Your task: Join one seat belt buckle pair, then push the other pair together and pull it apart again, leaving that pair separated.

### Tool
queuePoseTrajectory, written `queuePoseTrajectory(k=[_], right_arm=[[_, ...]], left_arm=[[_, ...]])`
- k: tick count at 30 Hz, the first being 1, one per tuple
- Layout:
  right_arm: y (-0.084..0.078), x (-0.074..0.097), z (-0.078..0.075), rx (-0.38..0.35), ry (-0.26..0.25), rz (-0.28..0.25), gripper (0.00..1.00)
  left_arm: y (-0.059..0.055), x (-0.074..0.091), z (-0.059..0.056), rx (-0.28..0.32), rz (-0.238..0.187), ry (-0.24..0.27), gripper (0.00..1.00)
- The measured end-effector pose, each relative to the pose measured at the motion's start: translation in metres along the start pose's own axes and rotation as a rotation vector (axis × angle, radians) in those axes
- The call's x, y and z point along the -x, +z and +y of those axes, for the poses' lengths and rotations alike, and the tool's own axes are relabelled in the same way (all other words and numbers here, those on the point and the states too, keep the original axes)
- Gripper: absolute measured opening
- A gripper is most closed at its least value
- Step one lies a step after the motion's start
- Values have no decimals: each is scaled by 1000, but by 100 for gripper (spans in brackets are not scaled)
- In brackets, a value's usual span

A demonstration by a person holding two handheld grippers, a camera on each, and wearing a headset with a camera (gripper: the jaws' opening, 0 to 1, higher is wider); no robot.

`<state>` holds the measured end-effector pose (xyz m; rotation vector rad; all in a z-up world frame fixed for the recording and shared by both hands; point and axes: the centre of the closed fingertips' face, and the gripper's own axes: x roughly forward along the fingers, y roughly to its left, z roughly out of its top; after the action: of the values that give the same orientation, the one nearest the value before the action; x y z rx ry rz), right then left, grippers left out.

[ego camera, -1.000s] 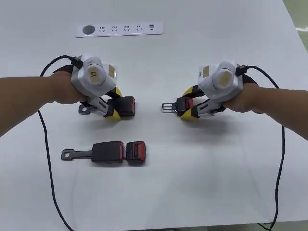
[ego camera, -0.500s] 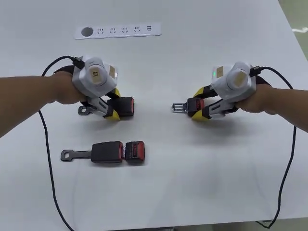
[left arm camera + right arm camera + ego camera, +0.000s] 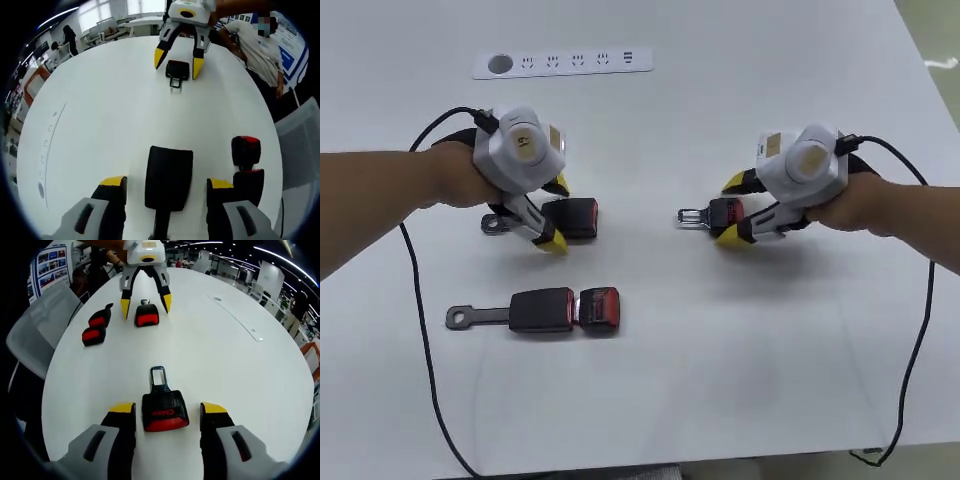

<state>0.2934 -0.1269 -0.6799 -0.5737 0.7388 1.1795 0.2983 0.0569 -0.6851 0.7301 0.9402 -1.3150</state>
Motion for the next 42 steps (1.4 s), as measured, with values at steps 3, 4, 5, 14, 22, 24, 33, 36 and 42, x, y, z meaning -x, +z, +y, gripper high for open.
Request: queuePoseTrajectory(k=[3, 4, 5, 14, 22, 24, 33, 36, 42], right_arm=[[5, 0, -10, -72, -58, -56, 58], [9, 3, -14, -109, -87, -87, 60], [13, 6, -15, -128, -103, -106, 61], [41, 29, -19, -275, -290, -239, 69], [54, 41, -1, -332, -405, -277, 77], [57, 44, 8, -352, -423, -284, 77], [65, 55, 36, -461, -527, -347, 84], [66, 55, 49, -491, -551, -355, 85], [72, 63, 75, -525, -591, -390, 88]], left_arm=[[8, 15, 0, 17, -22, 20, 68], [12, 16, -2, 38, -37, 24, 72], [17, 18, -4, 77, -64, 23, 75], [27, 44, -2, 269, -202, 121, 91], [17, 87, -20, 394, -293, 222, 94], [10, 94, -21, 436, -331, 253, 97], [-16, 128, -43, 578, -443, 370, 100], [-23, 133, -56, 626, -489, 367, 100], [-39, 144, -77, 662, -534, 396, 100]])
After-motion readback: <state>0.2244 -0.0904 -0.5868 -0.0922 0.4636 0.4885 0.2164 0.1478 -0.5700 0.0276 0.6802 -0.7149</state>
